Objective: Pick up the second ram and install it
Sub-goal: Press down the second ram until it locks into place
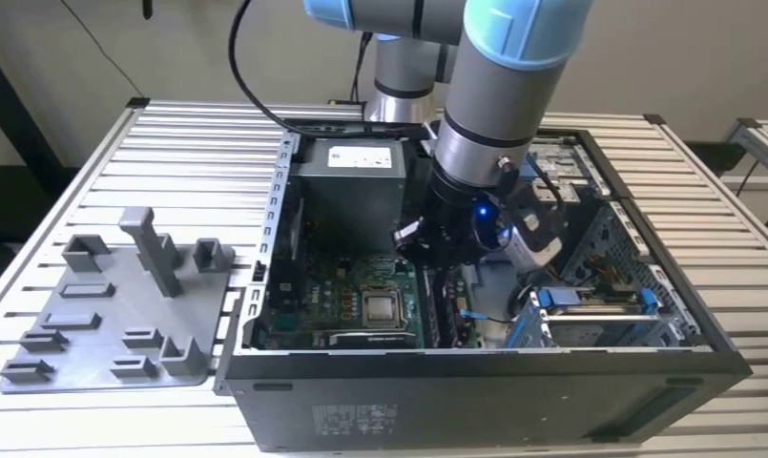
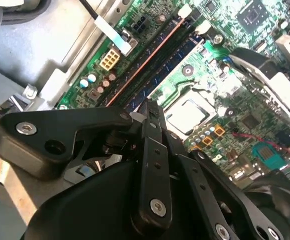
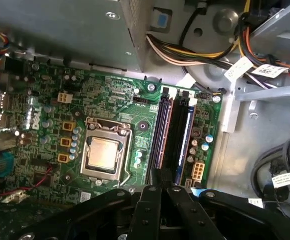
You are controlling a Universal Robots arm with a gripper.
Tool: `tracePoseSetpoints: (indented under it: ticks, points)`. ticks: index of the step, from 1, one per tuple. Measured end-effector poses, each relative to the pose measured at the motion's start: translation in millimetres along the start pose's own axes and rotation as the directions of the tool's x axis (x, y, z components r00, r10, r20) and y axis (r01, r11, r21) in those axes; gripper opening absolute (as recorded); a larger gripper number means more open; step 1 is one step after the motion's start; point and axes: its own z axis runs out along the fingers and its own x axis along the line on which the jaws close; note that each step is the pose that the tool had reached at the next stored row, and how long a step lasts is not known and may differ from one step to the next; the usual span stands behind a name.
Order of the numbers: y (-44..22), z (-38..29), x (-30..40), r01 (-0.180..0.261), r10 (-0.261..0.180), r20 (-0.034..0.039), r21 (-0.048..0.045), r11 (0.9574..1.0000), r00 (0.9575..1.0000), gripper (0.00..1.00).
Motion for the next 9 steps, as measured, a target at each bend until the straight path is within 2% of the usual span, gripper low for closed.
tracePoseSetpoints:
  ticks: [9]
  points:
    - [5.0, 2.1, -0.6, 0.078, -0.078, 0.0072, 0.0032, 0.9969, 0.9969, 0.11]
